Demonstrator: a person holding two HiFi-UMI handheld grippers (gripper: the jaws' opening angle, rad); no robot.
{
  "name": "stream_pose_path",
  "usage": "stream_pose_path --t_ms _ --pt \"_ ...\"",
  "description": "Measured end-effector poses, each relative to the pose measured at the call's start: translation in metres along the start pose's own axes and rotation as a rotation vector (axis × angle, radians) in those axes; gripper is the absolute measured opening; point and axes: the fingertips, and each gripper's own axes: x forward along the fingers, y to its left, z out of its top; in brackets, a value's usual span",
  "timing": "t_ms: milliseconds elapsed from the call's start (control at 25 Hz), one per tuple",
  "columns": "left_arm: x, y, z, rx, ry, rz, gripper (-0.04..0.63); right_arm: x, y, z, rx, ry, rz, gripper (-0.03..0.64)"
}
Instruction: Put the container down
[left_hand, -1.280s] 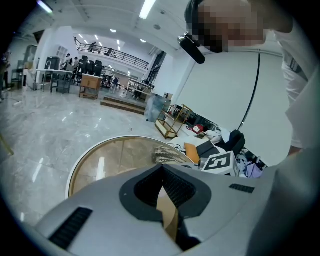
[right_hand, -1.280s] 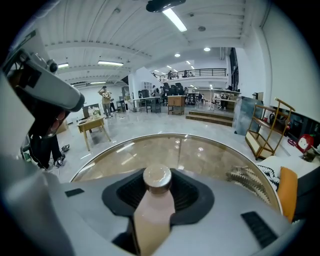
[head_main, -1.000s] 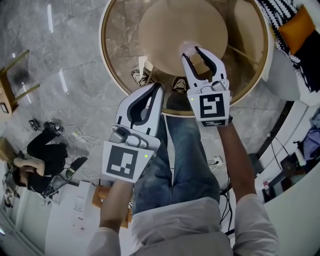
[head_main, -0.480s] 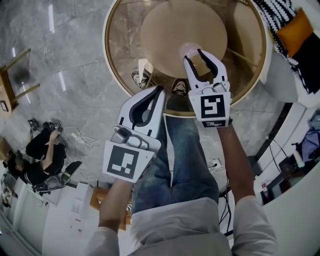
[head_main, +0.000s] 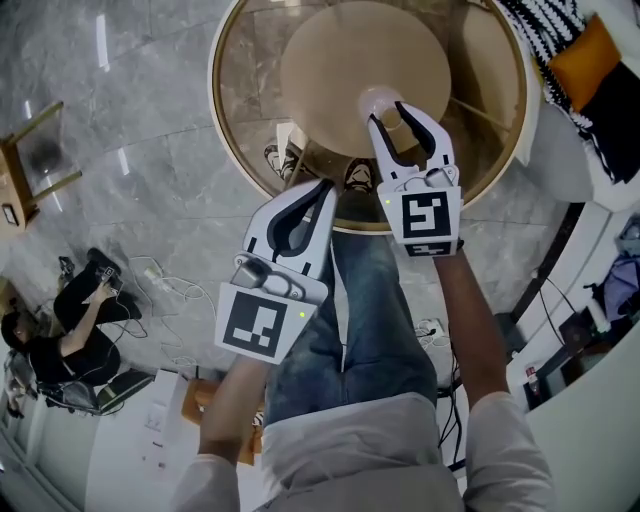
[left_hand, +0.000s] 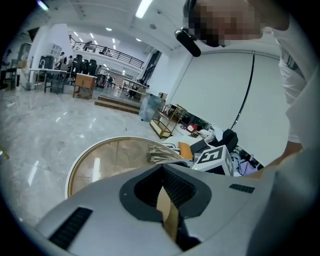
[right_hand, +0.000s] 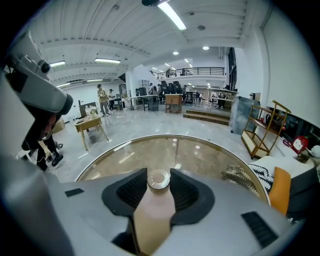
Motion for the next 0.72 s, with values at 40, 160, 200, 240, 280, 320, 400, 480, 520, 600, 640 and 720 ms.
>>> stream_pose_path --t_ms 40,160,200,240,280,320,400,480,520,600,640,720 --pt "-0.001 0.0 0.001 -0.001 0.0 -0.001 0.018 -0.001 0.0 0.0 0.001 0.001 -0.001 0.151" --pt "-0.004 0.0 0.003 0.006 0.0 -0.002 0.018 -0.005 0.0 0.001 0.006 0.001 -0.007 0.15" --pt "-0.005 0.0 0.004 0.008 -0.001 -0.002 0.018 -0.006 -0.001 0.001 0.01 0.0 -0.01 0.149" --pt "-0.006 0.0 0.004 0.008 -0.001 -0.002 0.018 -0.007 -0.001 0.001 0.015 0.0 -0.011 0.146" --pt "-0.007 0.0 0.004 0.008 -0.001 -0.002 0.018 -0.008 -0.001 0.001 0.019 0.0 -0.012 0.144" --pt "-0.007 0.0 0.004 0.008 0.0 -0.001 0.018 -0.009 -0.001 0.001 0.021 0.0 -0.012 0.145" --pt "-0.008 -0.001 0.004 0.009 0.0 -0.002 0.018 -0.011 -0.001 0.002 0.018 0.0 -0.014 0.146" --pt "-0.008 -0.001 0.006 0.011 -0.003 -0.004 0.018 -0.012 -0.002 0.002 0.019 -0.002 -0.016 0.146" --pt "-0.008 -0.002 0.007 0.014 -0.004 -0.005 0.018 -0.012 -0.002 0.002 0.021 -0.003 -0.016 0.146" --pt "-0.008 -0.003 0.008 0.02 -0.006 -0.007 0.018 -0.014 -0.002 0.002 0.028 -0.004 -0.015 0.146" --pt "-0.009 -0.004 0.009 0.019 -0.007 -0.007 0.018 -0.015 -0.002 0.003 0.031 -0.004 -0.016 0.144" --pt "-0.01 -0.005 0.011 0.013 -0.009 -0.005 0.018 -0.018 -0.002 0.004 0.033 -0.006 -0.017 0.144"
